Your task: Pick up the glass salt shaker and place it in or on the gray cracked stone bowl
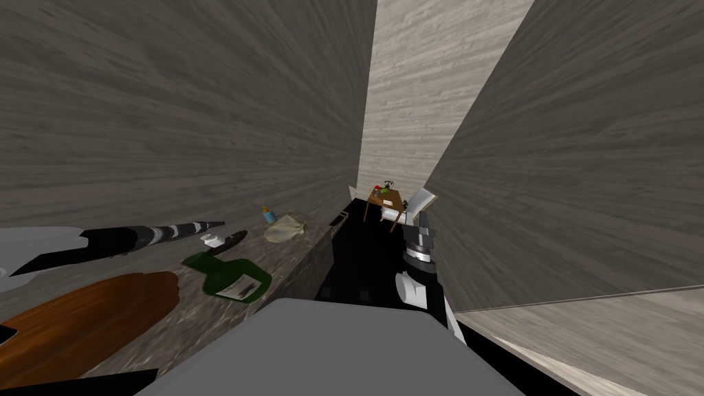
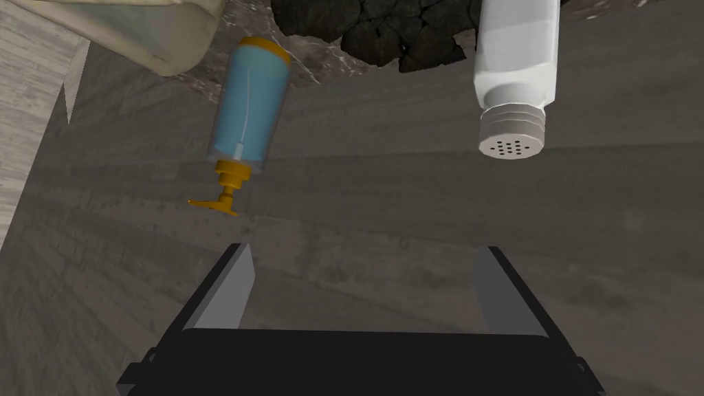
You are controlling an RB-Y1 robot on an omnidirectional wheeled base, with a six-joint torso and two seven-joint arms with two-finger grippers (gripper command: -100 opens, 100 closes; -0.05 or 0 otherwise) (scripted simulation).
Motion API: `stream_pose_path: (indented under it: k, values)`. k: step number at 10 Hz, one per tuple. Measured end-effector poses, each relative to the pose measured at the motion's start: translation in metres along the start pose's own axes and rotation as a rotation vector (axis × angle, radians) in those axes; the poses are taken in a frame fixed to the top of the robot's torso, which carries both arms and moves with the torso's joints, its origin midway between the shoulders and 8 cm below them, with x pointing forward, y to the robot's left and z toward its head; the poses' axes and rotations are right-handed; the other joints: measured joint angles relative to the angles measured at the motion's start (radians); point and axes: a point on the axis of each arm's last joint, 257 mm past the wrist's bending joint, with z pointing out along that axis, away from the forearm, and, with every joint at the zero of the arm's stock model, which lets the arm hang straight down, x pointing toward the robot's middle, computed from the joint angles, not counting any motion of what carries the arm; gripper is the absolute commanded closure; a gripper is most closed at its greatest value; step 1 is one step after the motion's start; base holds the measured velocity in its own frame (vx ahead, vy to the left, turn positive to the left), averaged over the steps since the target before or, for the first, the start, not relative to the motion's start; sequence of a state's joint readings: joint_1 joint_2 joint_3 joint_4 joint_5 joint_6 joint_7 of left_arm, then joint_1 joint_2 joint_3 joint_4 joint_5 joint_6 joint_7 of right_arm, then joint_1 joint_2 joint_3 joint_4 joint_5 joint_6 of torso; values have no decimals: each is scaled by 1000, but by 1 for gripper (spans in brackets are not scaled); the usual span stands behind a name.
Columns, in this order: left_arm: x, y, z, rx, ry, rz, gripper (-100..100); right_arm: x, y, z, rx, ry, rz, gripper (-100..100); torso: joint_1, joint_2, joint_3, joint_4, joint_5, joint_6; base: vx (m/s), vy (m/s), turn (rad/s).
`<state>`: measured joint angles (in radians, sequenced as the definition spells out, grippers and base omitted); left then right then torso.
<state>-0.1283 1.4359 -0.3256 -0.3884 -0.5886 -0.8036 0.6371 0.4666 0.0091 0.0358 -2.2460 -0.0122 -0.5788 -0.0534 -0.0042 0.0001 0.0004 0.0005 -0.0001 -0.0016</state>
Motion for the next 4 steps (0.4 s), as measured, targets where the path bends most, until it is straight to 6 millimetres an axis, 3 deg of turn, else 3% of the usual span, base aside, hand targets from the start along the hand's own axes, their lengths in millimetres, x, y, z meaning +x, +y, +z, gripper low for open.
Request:
stream_pose_path:
  k: [4]
  values:
    - [0,0,0,0,0,0,0,0,0,0,0,0,0,0,0,0,0,0,0,0,0,0,0]
